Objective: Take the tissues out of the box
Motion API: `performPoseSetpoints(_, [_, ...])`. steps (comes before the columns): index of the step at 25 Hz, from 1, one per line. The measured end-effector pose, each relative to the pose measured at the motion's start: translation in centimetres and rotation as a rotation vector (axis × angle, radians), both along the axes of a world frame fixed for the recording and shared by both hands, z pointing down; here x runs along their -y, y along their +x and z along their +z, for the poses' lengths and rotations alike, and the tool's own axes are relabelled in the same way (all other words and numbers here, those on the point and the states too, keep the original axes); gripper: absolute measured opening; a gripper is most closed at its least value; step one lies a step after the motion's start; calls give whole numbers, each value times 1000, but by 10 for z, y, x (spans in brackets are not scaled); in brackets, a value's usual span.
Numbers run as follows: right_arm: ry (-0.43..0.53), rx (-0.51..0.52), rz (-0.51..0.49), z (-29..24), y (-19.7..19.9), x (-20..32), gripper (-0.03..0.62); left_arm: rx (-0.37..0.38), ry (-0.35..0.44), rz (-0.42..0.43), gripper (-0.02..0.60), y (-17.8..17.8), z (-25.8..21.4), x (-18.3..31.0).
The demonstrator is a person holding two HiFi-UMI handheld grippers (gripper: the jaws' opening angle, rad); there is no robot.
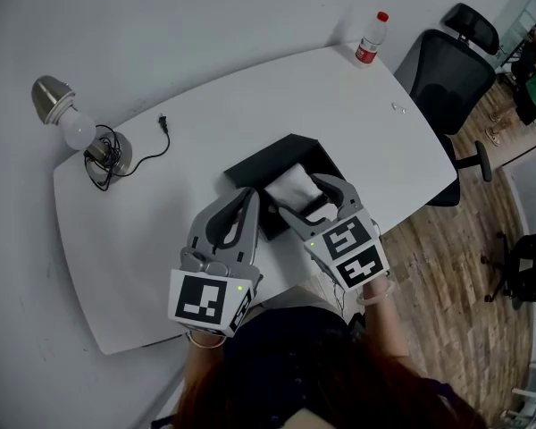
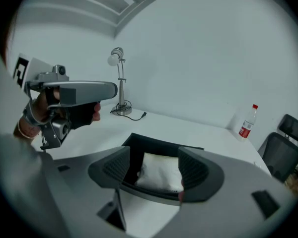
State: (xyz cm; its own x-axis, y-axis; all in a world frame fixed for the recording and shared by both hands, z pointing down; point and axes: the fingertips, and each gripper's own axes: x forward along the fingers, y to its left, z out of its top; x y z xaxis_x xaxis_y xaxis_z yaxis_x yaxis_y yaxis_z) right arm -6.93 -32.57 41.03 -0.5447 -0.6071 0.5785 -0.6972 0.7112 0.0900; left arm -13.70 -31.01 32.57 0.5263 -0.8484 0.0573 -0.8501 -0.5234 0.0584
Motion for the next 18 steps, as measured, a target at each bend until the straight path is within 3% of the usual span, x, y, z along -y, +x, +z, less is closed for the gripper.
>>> performPoseSetpoints(18, [-244, -242, -28, 64, -5, 15, 324, -32, -42, -9, 26, -17, 15, 31])
